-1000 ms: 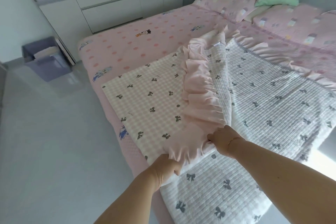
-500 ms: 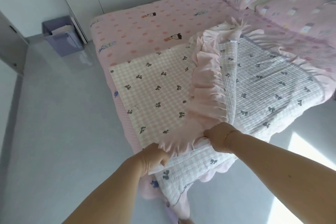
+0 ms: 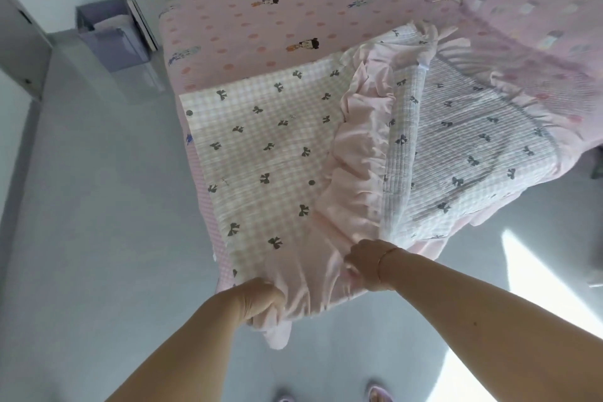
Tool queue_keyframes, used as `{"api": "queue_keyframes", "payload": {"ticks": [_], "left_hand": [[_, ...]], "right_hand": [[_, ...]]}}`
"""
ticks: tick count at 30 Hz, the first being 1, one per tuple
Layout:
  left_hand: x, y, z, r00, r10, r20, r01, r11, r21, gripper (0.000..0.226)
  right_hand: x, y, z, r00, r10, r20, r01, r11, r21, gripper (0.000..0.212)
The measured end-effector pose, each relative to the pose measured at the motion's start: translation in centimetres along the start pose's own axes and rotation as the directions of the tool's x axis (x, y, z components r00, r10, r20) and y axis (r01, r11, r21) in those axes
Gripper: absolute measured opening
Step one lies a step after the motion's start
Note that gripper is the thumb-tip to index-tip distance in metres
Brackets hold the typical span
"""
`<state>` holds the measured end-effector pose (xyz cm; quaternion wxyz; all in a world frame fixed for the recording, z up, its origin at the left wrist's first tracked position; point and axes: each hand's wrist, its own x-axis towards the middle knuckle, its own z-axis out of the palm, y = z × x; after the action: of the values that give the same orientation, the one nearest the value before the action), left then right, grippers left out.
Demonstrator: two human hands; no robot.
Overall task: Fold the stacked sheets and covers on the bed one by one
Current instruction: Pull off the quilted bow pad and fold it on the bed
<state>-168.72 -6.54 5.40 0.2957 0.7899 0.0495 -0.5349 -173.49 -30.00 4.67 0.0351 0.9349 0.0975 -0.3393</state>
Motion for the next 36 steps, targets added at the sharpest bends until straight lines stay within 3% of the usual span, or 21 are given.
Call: {"api": "queue_keyframes", "payload": {"ticks": [1, 7, 11, 14, 20, 22, 25, 36], "left_hand": [[-0.2, 0.1, 0.3, 1.000, 0.006, -0.013, -0.006, 1.000, -0.002, 0.004], [0.1, 6.2, 3.8, 0.989, 0.111, -0.099, -0.114, 0.993, -0.019, 0.020], [0.2, 12.3, 6.6, 0.974, 0.175, -0.146, -0.180, 0.984, -0.016, 0.005], [1.5, 16.9, 8.6, 0.958, 0.231, -0.168, -0.233, 0.973, 0.011, 0.024], [5.8, 24.7, 11.4, 0.951, 0.261, -0.167, -0.258, 0.965, 0.035, 0.033], [7.1, 26.6, 11.3, 0.948, 0.253, -0.196, -0.252, 0.967, 0.028, 0.045], [9.6, 29.3, 10.1, 0.930, 0.265, -0.256, -0.259, 0.964, 0.055, 0.062], [22.0, 40.8, 3.0, 0.850, 0.322, -0.417, -0.319, 0.945, 0.079, 0.077]], "right_hand": [[-0.3, 0.3, 0.1, 1.000, 0.000, -0.013, 0.000, 1.000, 0.007, 0.037], [-2.9, 7.2, 2.6, 0.996, 0.089, -0.005, -0.088, 0.994, 0.060, 0.045], [-5.1, 13.0, 4.0, 0.987, 0.157, 0.039, -0.160, 0.981, 0.110, 0.040], [-7.2, 17.7, 5.4, 0.970, 0.226, 0.084, -0.237, 0.958, 0.160, 0.040], [-11.4, 26.7, 7.0, 0.909, 0.373, 0.187, -0.411, 0.879, 0.242, 0.041], [-11.5, 28.6, 7.0, 0.894, 0.403, 0.195, -0.444, 0.854, 0.270, 0.041], [-10.4, 31.2, 5.8, 0.889, 0.418, 0.190, -0.457, 0.838, 0.297, 0.040], [4.1, 42.2, -2.2, 0.931, 0.360, 0.061, -0.348, 0.823, 0.449, 0.042]]}}
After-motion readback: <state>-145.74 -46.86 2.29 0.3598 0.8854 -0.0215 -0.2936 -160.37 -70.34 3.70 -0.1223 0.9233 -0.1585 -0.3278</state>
